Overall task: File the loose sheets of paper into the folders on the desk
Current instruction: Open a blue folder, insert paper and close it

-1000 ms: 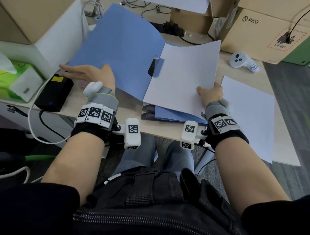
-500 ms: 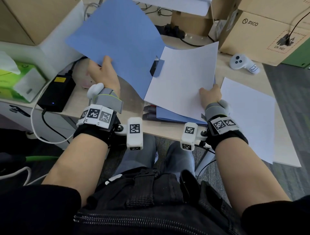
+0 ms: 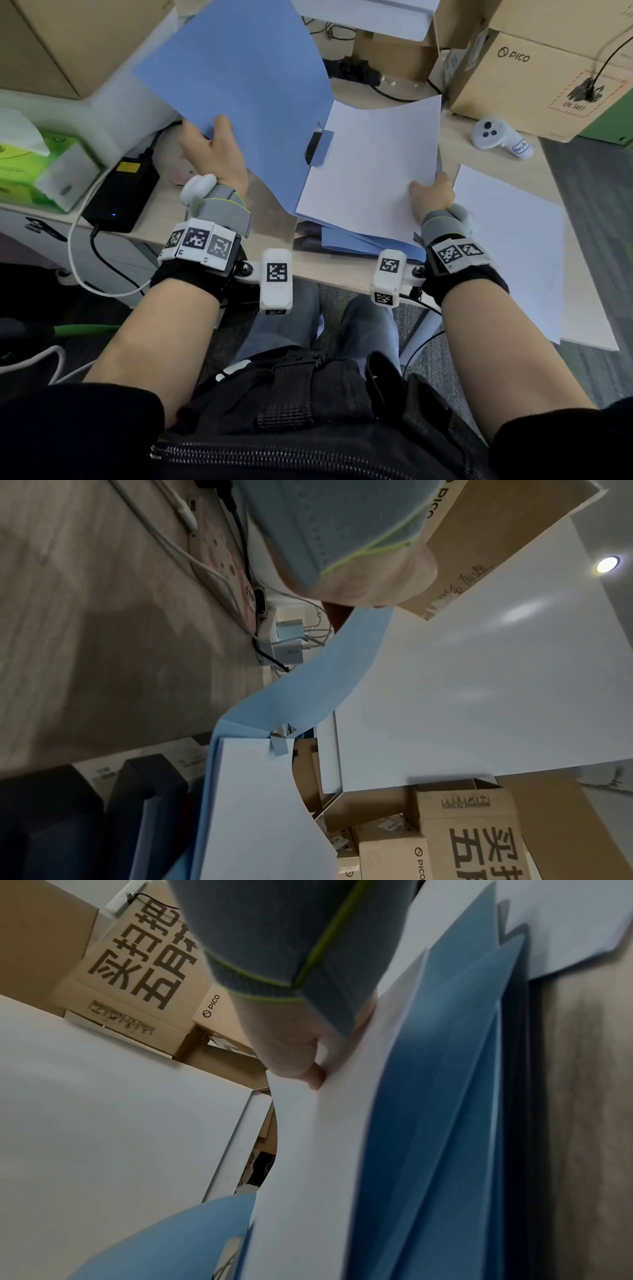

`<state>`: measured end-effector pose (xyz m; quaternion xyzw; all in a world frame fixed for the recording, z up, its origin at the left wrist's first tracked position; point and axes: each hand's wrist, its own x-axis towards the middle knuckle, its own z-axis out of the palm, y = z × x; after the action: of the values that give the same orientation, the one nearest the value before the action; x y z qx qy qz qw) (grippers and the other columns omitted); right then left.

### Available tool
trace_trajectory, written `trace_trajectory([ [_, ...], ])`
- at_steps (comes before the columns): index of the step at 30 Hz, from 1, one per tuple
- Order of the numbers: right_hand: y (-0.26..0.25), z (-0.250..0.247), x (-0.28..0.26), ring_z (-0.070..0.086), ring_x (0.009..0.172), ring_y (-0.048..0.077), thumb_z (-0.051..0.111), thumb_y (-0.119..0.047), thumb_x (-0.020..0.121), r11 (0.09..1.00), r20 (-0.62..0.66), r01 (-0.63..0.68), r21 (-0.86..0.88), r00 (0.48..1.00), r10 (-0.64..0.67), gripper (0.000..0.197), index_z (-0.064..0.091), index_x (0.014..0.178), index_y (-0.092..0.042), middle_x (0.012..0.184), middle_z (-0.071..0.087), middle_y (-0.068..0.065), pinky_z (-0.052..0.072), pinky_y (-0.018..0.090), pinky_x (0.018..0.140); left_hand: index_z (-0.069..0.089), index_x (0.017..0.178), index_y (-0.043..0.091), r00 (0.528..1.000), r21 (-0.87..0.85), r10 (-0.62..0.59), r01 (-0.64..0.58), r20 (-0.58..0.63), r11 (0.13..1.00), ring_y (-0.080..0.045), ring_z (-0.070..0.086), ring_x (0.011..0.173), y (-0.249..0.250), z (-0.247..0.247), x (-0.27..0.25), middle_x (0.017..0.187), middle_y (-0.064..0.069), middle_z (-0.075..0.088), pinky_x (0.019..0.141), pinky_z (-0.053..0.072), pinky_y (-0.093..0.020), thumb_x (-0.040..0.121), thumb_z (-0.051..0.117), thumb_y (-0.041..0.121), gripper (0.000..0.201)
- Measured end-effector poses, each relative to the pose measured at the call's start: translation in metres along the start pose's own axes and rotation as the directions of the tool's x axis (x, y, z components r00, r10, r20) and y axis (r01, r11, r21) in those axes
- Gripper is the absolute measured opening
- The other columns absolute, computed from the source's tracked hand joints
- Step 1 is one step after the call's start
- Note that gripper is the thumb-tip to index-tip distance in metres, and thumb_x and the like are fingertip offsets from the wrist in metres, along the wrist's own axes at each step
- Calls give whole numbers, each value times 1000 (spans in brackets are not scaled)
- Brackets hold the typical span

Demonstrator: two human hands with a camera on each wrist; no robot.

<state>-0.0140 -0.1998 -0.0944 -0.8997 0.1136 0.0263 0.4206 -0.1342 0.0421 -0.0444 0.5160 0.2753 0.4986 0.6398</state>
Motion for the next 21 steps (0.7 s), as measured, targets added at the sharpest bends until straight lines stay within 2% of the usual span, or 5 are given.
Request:
trace_trajectory([
  [4,-1,2,-1,56,114,35,48,-15,89,999,13,-22,25,1000,22,41,47,129,-9,128,58,14,45,37,92,26,55,19,998,8,28,-28,53,1000,-3,21,45,-1,3,-1,39,15,27,46,21,-14,68,46,1,30],
  [10,-6,5,-3,56,112,33,46,-13,89,999,28,-45,24,999,44,40,46,128,-4,127,56,16,44,34,87,24,53,21,994,-2,1,0,107,1000,-3,19,46,-1,6,-6,38,14,25,47,19,-17,65,47,5,30],
  [15,-2,6,-6,45,90,28,42,-11,90,997,100,-70,-28,992,72,40,40,129,-2,119,53,17,38,30,71,28,54,20,979,6,-63,63,195,998,-2,26,45,2,7,-13,38,15,31,49,26,-15,62,51,12,26],
  [18,-3,6,-8,45,90,29,41,-10,89,998,109,-61,-4,992,61,43,36,131,-2,127,52,19,40,31,70,41,55,20,943,-15,-36,44,331,999,-6,34,54,3,10,-16,51,14,41,56,32,-19,63,56,16,17],
  [21,-7,4,-16,48,92,28,39,-7,88,998,119,-44,55,992,37,46,31,134,-5,127,54,18,41,34,79,54,53,25,850,33,-55,44,524,998,-14,44,59,3,13,-20,50,14,49,61,38,-24,68,64,35,21],
])
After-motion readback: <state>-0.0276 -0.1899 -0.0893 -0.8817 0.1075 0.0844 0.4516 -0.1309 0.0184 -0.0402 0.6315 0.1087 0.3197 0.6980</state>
